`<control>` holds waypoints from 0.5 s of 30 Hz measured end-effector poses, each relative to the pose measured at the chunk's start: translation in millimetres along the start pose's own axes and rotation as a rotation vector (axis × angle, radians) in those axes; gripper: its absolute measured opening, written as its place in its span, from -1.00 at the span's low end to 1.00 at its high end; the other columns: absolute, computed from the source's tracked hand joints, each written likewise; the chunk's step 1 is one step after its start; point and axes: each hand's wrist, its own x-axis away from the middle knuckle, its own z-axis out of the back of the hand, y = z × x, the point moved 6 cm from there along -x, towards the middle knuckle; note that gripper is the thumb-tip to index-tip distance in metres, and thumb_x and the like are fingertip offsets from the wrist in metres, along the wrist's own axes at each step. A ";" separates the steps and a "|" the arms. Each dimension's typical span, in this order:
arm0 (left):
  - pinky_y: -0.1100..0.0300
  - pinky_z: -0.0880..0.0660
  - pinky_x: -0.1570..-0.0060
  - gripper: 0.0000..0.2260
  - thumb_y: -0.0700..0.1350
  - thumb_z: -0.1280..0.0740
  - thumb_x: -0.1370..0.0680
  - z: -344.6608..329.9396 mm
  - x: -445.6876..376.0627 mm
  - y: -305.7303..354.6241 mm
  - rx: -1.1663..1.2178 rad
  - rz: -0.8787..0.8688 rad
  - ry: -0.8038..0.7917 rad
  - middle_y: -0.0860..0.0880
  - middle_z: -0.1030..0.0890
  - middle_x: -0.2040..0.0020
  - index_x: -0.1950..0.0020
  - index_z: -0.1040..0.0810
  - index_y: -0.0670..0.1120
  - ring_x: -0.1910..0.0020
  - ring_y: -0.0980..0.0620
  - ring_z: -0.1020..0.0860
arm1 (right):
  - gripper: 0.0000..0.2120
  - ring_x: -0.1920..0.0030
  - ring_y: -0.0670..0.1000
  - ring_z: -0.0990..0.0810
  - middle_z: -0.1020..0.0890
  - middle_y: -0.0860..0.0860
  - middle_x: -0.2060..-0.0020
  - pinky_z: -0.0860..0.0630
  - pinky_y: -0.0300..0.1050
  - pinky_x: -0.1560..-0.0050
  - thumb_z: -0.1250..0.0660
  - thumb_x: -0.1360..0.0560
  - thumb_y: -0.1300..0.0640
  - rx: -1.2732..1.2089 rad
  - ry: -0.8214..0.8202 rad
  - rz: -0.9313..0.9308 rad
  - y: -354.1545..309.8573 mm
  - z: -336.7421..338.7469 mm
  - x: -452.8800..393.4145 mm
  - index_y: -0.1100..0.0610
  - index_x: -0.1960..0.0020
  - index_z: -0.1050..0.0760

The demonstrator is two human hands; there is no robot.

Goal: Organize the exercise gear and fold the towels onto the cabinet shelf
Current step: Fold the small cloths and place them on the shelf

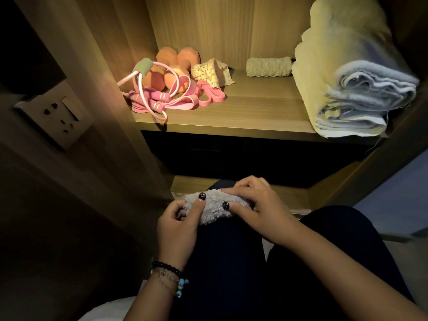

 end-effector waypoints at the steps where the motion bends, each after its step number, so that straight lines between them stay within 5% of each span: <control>1: 0.27 -0.50 0.25 -0.79 0.09 -0.46 -0.41 3.8 -1.1 -4.2 -0.002 0.037 0.036 0.04 -0.66 0.17 0.10 -0.63 -0.02 0.20 0.15 -0.59 | -0.73 -0.18 -0.14 -0.31 -0.44 -0.11 -0.09 -0.24 -0.21 -0.19 -0.36 -0.51 0.00 -0.006 -0.015 -0.049 3.5 -0.4 -4.6 -0.13 -0.20 -0.57; 3: 0.12 -0.54 0.10 -0.75 0.12 -0.45 -0.41 6.4 -2.9 -14.9 0.018 0.127 0.031 -0.01 -0.66 0.06 0.04 -0.62 0.00 0.06 0.05 -0.61 | -0.78 -0.24 -0.10 -0.31 -0.43 -0.12 -0.10 -0.24 -0.23 -0.22 -0.39 -0.48 0.00 -0.071 -0.052 -0.151 10.3 0.0 -11.6 -0.15 -0.13 -0.60; 6: -0.09 -0.53 -0.11 -0.74 0.13 -0.37 -0.48 -1.4 2.3 -18.6 0.050 0.194 -0.076 -0.07 -0.67 0.03 0.04 -0.64 -0.04 -0.05 -0.08 -0.61 | -0.86 -0.07 -0.12 -0.54 -0.59 -0.20 0.07 -0.40 -0.41 0.04 -0.50 -0.39 -0.01 -0.160 0.035 -0.297 18.6 10.0 -16.8 -0.11 0.05 -0.65; 9: 0.20 -0.50 0.10 -0.88 0.04 -0.36 -0.51 -0.9 6.5 -7.5 0.066 0.099 -0.044 0.10 -0.67 0.13 0.04 -0.62 0.04 0.02 0.10 -0.61 | -0.78 0.08 -0.13 -0.59 -0.65 -0.13 0.12 -0.45 -0.29 0.23 -0.57 -0.26 -0.08 -0.220 0.206 -0.489 30.2 18.8 -10.0 -0.06 0.14 -0.64; 15: 0.40 -0.47 0.19 -0.83 -0.13 -0.34 -0.55 -4.8 11.8 9.2 0.045 -0.060 -0.080 0.07 -0.61 0.08 -0.08 -0.51 0.11 0.16 0.26 -0.55 | -0.39 -0.09 0.08 -0.58 -0.60 0.07 -0.11 -0.48 -0.09 0.11 -0.57 -0.18 -0.17 -0.302 0.169 -0.648 43.1 6.3 3.1 0.11 -0.13 -0.58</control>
